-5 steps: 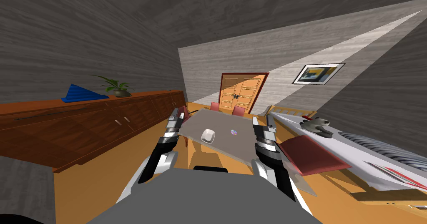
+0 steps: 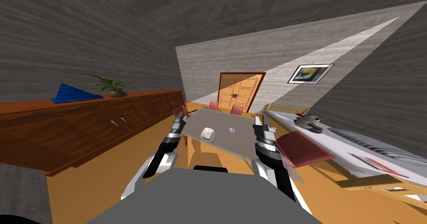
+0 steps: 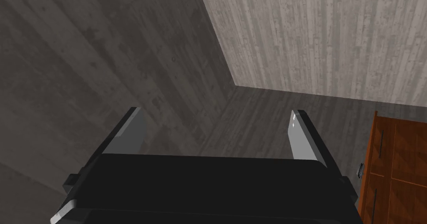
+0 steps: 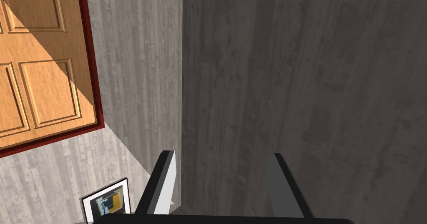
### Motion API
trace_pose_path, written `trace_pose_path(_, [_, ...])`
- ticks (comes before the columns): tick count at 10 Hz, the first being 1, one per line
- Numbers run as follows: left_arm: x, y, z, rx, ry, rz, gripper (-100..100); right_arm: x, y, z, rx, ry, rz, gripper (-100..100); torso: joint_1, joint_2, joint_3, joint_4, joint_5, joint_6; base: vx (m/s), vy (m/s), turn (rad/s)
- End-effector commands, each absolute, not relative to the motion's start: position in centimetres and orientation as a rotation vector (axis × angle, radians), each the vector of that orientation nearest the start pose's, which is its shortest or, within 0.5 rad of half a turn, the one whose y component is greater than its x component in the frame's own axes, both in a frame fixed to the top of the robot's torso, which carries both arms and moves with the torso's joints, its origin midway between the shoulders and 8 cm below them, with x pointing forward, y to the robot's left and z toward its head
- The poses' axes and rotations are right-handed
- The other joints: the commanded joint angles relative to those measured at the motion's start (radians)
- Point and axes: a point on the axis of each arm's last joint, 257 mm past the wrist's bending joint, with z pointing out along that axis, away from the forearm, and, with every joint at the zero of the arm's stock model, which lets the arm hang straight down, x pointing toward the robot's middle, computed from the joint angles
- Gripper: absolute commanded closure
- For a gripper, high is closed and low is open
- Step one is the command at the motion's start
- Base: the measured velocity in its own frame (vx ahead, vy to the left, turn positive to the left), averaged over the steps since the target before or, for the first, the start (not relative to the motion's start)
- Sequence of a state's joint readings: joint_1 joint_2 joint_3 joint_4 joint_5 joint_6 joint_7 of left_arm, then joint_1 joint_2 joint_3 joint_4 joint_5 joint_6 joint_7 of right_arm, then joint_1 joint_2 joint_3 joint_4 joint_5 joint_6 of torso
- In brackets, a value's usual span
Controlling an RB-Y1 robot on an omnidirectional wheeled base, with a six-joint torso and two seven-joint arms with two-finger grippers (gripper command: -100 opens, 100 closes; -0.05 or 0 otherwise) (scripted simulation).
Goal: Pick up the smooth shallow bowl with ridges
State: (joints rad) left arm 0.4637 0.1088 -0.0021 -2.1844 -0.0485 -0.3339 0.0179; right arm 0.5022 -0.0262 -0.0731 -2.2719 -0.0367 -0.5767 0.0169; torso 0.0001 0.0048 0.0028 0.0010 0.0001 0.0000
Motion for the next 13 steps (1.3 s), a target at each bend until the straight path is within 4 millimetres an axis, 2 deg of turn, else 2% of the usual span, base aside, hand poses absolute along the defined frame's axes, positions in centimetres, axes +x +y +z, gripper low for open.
trace_pose_path(1, [39.9, 27.4, -6.4, -0.751, 0.934, -1.201, -100, 32.7, -30.2, 3.7, 0.589, 0.565, 1.251, 0, 0.0, 0.0, 0.0, 0.0, 0.0, 0.0, -0.073, -0.003, -0.082])
trace_pose_path(3, [40.9, 27.4, -9.0, -0.769, 0.997, -1.167, -100, 32.7, -30.2, 3.7, 0.589, 0.565, 1.251, 0, 0.0, 0.001, 0.0, 0.0, 0.0, 0.0, -0.096, 0.0, -0.082])
trace_pose_path(4, [41.1, 27.5, -9.7, -0.779, 1.006, -1.162, -100, 32.7, -30.2, 3.7, 0.589, 0.565, 1.251, 0, 0.0, 0.001, 0.001, 0.0, 0.0, 0.0, -0.067, -0.011, -0.024])
trace_pose_path(5, [41.6, 27.5, -11.5, -0.795, 1.043, -1.141, -100, 32.7, -30.2, 3.7, 0.589, 0.565, 1.251, 0, 0.0, 0.0, 0.0, 0.0, 0.0, 0.0, -0.06, -0.014, -0.052])
trace_pose_path(7, [42.1, 27.6, -13.3, -0.813, 1.081, -1.119, -100, 32.7, -30.2, 3.7, 0.589, 0.565, 1.251, 0, -0.001, 0.0, 0.0, 0.0, 0.0, 0.0, -0.073, -0.019, -0.064])
trace_pose_path(9, [42.9, 27.7, -17.1, -0.849, 1.157, -1.076, -100, 32.7, -30.2, 3.7, 0.589, 0.565, 1.251, 0, 0.0, -0.001, 0.0, 0.0, 0.0, 0.0, -0.068, -0.009, -0.09])
trace_pose_path(10, [43.0, 27.7, -17.4, -0.852, 1.16, -1.074, -100, 32.7, -30.2, 3.7, 0.589, 0.565, 1.251, 0, 0.0, 0.0, 0.0, 0.0, 0.0, 0.0, -0.065, -0.002, -0.023])
trace_pose_path(13, [43.6, 27.8, -21.6, -0.897, 1.242, -1.028, -100, 32.7, -30.2, 3.7, 0.589, 0.565, 1.251, 0, 0.0, 0.0, 0.0, 0.0, 0.0, 0.0, -0.062, -0.005, -0.066])
